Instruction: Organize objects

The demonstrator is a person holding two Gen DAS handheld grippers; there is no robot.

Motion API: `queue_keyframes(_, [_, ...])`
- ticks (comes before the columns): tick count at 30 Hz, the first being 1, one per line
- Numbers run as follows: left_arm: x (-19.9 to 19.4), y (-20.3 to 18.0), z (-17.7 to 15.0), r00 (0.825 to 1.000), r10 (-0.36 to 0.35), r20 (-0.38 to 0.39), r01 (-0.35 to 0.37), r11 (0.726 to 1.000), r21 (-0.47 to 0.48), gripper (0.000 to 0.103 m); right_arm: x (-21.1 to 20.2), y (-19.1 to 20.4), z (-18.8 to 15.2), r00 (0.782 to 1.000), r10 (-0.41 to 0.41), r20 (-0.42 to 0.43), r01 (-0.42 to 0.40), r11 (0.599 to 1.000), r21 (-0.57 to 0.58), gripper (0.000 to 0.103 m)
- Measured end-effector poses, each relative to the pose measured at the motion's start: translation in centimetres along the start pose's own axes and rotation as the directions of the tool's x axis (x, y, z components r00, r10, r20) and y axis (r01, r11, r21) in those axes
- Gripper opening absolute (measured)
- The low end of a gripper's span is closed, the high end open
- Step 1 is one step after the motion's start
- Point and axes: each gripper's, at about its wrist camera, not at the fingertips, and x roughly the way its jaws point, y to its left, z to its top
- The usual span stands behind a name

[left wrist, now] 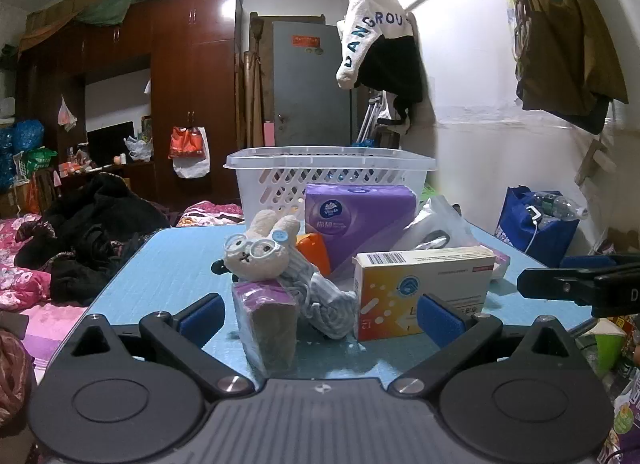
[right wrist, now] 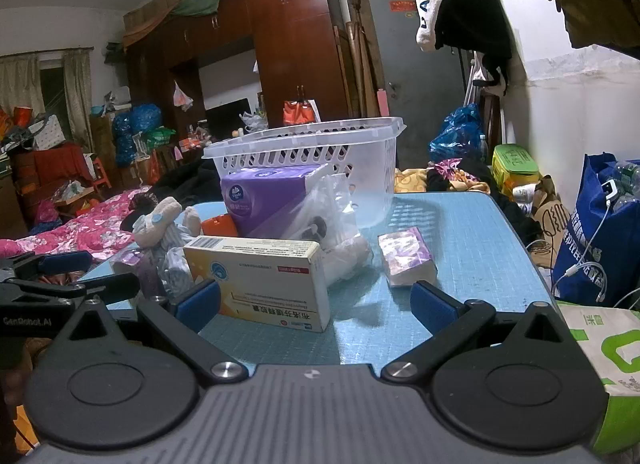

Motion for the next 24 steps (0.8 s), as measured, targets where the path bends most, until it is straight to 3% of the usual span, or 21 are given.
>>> queue_keyframes(24, [-0.01,-0.09,-0.07,1.000,-0.008,-0.008,0.008,1.000,0.005,0.103,0.02,-0.01,-0.02,1.000,-0.001,-0.001,0.001,1.000,-0.001,0.103])
